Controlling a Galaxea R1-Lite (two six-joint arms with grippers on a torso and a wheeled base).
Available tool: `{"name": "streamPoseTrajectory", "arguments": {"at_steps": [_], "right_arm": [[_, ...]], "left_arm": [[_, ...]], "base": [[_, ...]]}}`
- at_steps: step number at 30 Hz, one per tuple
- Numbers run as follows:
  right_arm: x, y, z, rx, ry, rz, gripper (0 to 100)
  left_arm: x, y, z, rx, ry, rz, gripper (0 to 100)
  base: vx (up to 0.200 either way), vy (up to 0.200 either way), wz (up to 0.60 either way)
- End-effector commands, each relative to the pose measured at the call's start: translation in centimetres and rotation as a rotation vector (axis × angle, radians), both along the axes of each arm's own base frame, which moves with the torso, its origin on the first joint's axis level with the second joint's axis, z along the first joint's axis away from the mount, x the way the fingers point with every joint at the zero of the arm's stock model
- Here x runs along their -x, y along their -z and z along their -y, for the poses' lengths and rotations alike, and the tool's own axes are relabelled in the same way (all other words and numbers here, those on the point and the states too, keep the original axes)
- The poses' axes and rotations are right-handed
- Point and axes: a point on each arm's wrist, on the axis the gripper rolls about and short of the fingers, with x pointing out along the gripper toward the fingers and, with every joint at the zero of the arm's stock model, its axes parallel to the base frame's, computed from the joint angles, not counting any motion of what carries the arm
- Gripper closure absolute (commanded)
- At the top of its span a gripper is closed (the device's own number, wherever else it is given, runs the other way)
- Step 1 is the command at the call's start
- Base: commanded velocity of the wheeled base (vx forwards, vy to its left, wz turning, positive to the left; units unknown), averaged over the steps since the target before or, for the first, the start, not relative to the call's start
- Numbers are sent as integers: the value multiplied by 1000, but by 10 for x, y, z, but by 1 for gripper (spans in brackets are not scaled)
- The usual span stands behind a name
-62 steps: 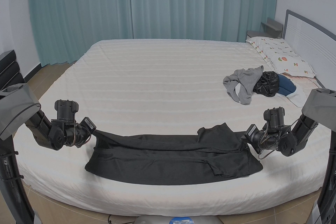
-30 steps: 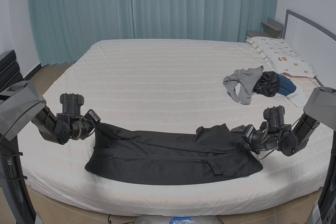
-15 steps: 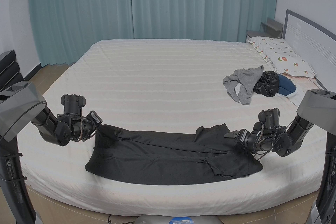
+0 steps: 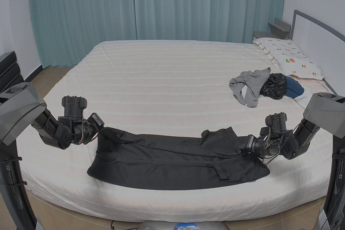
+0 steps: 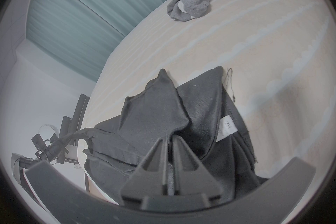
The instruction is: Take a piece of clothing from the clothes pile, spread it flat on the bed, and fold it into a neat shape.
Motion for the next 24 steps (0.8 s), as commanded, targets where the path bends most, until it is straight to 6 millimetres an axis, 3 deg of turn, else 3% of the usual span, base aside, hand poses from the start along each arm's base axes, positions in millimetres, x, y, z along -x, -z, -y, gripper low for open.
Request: {"name": "streamPoseTrajectory", "arguments": {"at_steps": [1, 14, 19, 24], "right_arm": [[1, -2, 4, -4, 12, 0, 100], [15, -47, 41, -136, 46, 59, 100], [3, -62, 45, -152, 71, 123, 100], [-19, -81, 43, -156, 66, 219, 100]], "left_arm": [[1, -3, -2, -2, -5, 3, 100], [4, -12, -7, -17, -5, -5, 100], [-3, -16, -7, -16, -3, 21, 100], [-25, -31, -11, -12, -18, 105, 100]], "base": [[0, 0, 0], [0, 0, 0], [0, 0, 0], [0, 0, 0]]}}
